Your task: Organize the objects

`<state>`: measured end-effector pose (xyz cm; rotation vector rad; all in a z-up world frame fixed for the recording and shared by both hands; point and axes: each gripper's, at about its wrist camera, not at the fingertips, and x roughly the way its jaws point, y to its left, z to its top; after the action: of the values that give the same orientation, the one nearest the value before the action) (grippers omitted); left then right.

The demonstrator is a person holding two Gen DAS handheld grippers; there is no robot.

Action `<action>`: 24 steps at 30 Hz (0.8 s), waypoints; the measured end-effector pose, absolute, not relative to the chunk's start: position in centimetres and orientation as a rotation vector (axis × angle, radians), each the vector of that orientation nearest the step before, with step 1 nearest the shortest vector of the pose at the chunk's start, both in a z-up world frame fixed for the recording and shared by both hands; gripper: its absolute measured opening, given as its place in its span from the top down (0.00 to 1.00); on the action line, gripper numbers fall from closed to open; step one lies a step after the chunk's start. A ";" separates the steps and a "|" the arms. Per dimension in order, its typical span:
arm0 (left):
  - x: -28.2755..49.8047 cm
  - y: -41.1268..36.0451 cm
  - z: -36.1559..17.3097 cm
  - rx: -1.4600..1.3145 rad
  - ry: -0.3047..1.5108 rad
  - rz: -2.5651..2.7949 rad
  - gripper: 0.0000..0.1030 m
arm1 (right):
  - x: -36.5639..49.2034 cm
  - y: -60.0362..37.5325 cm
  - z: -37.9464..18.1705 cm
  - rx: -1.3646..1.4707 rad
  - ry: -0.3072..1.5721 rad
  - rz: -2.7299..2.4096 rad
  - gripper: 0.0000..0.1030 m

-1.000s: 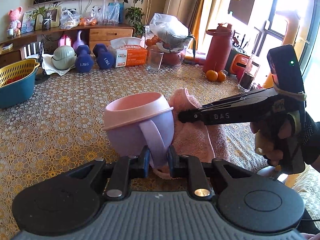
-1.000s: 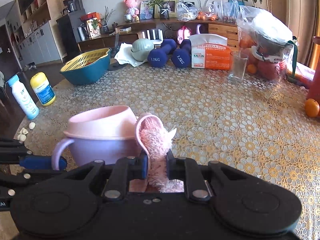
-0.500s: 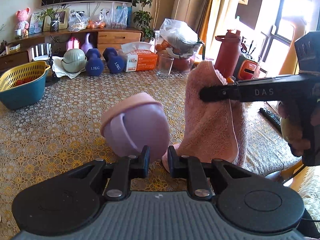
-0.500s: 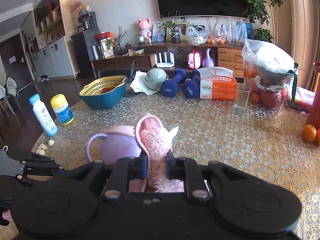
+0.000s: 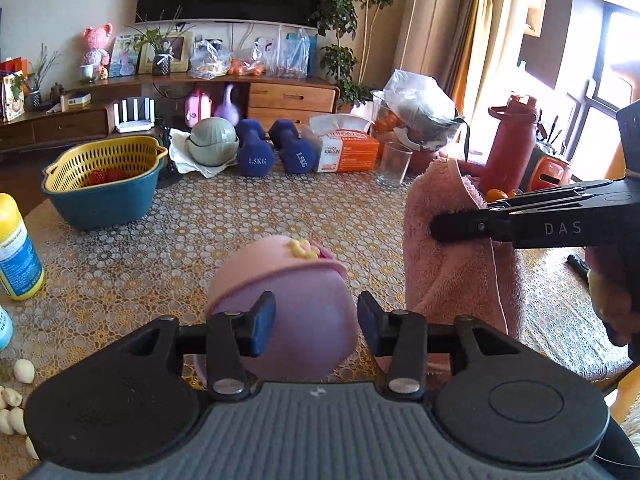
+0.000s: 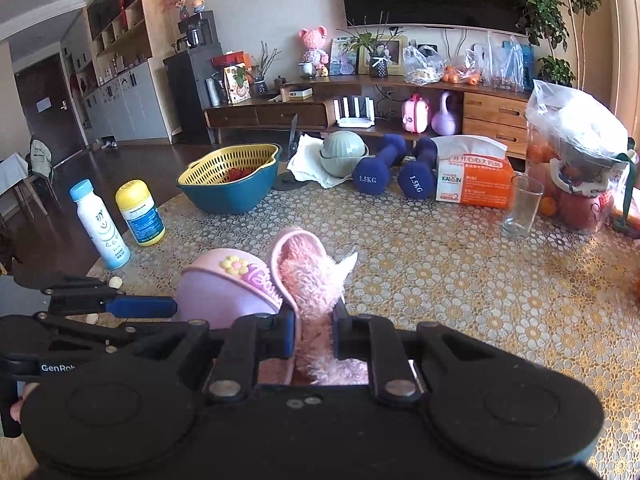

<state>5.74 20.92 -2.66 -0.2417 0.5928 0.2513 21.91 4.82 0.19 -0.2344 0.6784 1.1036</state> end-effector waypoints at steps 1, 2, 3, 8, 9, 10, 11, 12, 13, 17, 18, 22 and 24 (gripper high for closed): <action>5.6 21.2 -2.5 -0.243 0.586 0.254 0.54 | 21.8 5.3 0.4 -0.237 0.676 1.115 0.84; 5.5 21.4 -2.3 -0.240 0.581 0.260 0.54 | 21.7 5.7 0.6 -0.241 0.670 1.127 0.84; 5.4 21.6 -2.3 -0.233 0.579 0.269 0.54 | 21.5 6.3 0.9 -0.245 0.662 1.140 0.84; 5.5 22.6 -2.5 -0.233 0.580 0.288 0.54 | 20.6 9.3 1.5 -0.255 0.647 1.220 0.84; 5.6 22.6 -2.6 -0.228 0.583 0.289 0.54 | 20.4 10.0 1.3 -0.261 0.653 1.232 0.84; 5.8 22.7 -2.8 -0.222 0.589 0.289 0.54 | 20.3 10.6 1.0 -0.268 0.659 1.236 0.84; 6.0 22.8 -2.9 -0.222 0.595 0.286 0.54 | 20.1 11.0 0.7 -0.271 0.667 1.237 0.84; 6.0 22.8 -3.0 -0.221 0.596 0.284 0.54 | 20.1 11.3 0.3 -0.263 0.678 1.241 0.83; 6.1 22.9 -3.1 -0.225 0.601 0.280 0.54 | 20.2 11.5 0.1 -0.252 0.691 1.243 0.83; 6.3 23.1 -3.6 -0.253 0.604 0.261 0.53 | 20.7 11.5 -1.0 -0.258 0.709 1.208 0.83; 6.4 23.1 -3.7 -0.252 0.605 0.256 0.53 | 21.0 11.4 -1.3 -0.255 0.713 1.193 0.83; 6.8 22.7 -4.0 -0.251 0.614 0.226 0.53 | 22.4 10.3 -2.5 -0.200 0.753 1.131 0.83; 7.0 22.4 -4.1 -0.249 0.619 0.216 0.53 | 23.1 9.5 -3.2 -0.147 0.786 1.109 0.83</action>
<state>6.97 22.40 -4.09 -0.2485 0.6191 0.2157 23.13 9.46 -3.17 -0.1469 0.7859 1.1095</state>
